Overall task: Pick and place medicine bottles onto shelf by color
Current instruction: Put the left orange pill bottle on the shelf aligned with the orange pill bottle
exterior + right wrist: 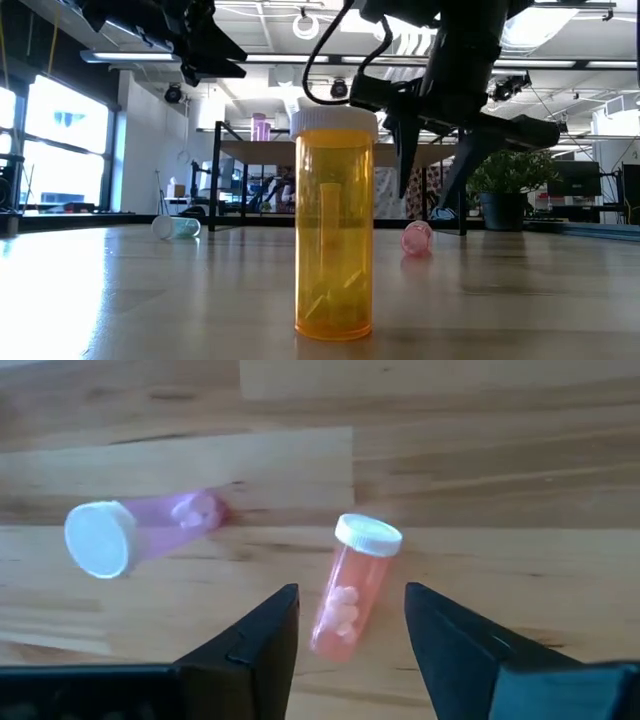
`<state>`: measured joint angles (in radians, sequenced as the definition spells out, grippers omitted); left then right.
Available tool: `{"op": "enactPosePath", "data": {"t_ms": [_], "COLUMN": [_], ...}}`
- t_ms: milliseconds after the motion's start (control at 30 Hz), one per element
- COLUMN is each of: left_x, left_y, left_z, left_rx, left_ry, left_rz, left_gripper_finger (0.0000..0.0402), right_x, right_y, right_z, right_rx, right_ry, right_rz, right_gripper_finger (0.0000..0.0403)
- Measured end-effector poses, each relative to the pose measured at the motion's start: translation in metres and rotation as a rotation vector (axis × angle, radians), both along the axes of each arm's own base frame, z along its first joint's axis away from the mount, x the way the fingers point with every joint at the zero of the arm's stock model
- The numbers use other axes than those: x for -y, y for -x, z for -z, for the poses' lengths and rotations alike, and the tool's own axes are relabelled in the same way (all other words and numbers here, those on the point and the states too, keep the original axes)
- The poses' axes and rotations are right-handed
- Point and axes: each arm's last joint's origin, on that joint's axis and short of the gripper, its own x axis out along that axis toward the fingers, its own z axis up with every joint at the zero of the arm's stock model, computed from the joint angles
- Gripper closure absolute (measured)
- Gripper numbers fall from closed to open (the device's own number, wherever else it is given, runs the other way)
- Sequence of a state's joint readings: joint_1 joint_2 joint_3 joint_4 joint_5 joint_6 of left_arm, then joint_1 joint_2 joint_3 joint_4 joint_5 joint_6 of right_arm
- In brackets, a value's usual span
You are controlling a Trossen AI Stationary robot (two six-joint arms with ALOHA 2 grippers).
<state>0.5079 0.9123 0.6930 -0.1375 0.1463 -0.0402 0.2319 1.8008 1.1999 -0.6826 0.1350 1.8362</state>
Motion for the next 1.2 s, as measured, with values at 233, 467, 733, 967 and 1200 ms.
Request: {"op": "enactPosePath", "data": {"t_ms": [233, 467, 733, 967, 1200], "left_x": [0.000, 0.000, 0.000, 0.000, 0.000], "left_y": [0.000, 0.000, 0.000, 0.000, 0.000], "left_z": [0.000, 0.000, 0.000, 0.000, 0.000], "left_rx": [0.003, 0.002, 0.002, 0.000, 0.000], "left_ry": [-0.001, -0.001, -0.001, 0.000, 0.000], "left_rz": [0.000, 0.000, 0.000, 0.000, 0.000], "left_gripper_finger": [0.0177, 0.0177, 0.0177, 0.0177, 0.0177], "right_x": [0.000, -0.002, -0.002, -0.002, -0.002], "right_y": [-0.004, -0.008, -0.010, -0.010, -0.010], "right_z": [0.013, 0.027, 0.036, 0.036, 0.036], "right_rx": [-0.024, -0.060, -0.071, -0.074, -0.077], "right_ry": [-0.001, -0.020, -0.024, -0.025, -0.017], "right_rz": [0.001, 0.008, 0.032, 0.039, 0.019], "right_gripper_finger": [0.0219, 0.0219, 0.0232, 0.0280, 0.0313]}}
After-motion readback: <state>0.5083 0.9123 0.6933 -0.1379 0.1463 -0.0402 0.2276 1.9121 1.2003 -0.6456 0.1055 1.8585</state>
